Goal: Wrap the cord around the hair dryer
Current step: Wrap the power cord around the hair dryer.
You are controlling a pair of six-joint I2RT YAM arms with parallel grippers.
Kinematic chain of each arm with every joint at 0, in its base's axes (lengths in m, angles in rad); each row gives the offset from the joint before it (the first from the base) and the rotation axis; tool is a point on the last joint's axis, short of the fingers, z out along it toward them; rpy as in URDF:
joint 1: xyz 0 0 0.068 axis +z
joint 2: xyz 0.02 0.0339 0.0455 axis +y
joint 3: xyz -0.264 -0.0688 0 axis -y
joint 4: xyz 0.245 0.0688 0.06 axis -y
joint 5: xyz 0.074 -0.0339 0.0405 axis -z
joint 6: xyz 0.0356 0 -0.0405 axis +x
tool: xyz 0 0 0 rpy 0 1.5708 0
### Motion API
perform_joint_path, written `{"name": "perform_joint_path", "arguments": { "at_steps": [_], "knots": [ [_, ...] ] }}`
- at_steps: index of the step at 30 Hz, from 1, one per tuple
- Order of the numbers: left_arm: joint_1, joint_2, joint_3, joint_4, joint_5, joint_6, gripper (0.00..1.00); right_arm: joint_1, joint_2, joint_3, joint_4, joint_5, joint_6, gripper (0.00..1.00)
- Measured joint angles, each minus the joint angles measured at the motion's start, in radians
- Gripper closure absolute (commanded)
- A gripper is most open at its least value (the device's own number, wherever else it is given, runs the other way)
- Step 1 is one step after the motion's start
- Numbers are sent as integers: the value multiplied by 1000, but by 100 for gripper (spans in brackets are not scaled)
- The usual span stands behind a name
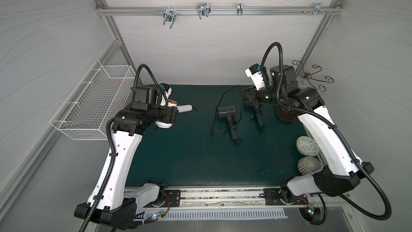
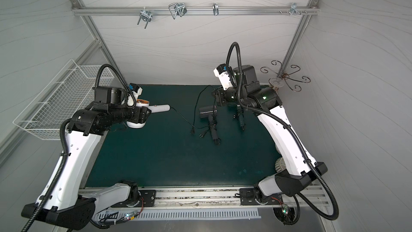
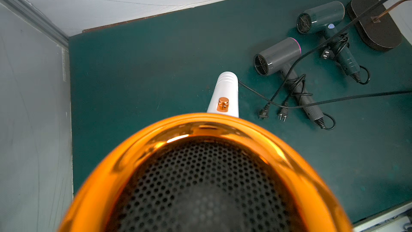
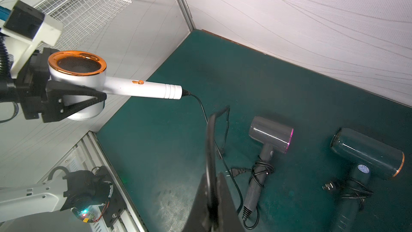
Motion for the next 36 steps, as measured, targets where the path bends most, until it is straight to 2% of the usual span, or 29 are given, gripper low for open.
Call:
{"name": "perform_joint_path", "arguments": {
  "at_steps": [3, 6, 11, 13, 16, 18, 20, 21, 25, 31, 36],
  "knots": [
    [0, 20, 63, -3, -48, 5, 100, 0, -8, 6, -33, -3, 7, 100],
    [2, 61, 189, -1, -106, 19, 100, 8, -24, -14, -69, -22, 30, 100],
    [4, 115, 386, 23, -172, 37, 100, 88, -89, -195, -95, -52, 84, 100],
    [4, 125, 426, 27, -185, 42, 100, 131, -101, -288, -100, -74, 107, 94],
    [4, 134, 453, 26, -188, 48, 100, 182, -95, -410, -96, -117, 135, 77],
    [4, 137, 454, 25, -186, 49, 100, 203, -80, -460, -95, -144, 143, 61],
    [4, 140, 454, 22, -185, 52, 100, 211, -64, -476, -93, -161, 141, 52],
    [4, 141, 454, 21, -182, 54, 100, 212, -55, -476, -91, -166, 133, 48],
    [4, 140, 453, 22, -170, 62, 100, 208, -32, -457, -90, -156, 62, 41],
    [4, 128, 434, 23, -137, 68, 100, 186, 52, -405, -72, -140, -109, 35],
    [4, 113, 412, 23, -114, 69, 100, 184, 161, -406, 30, -83, -268, 33]
  ]
}}
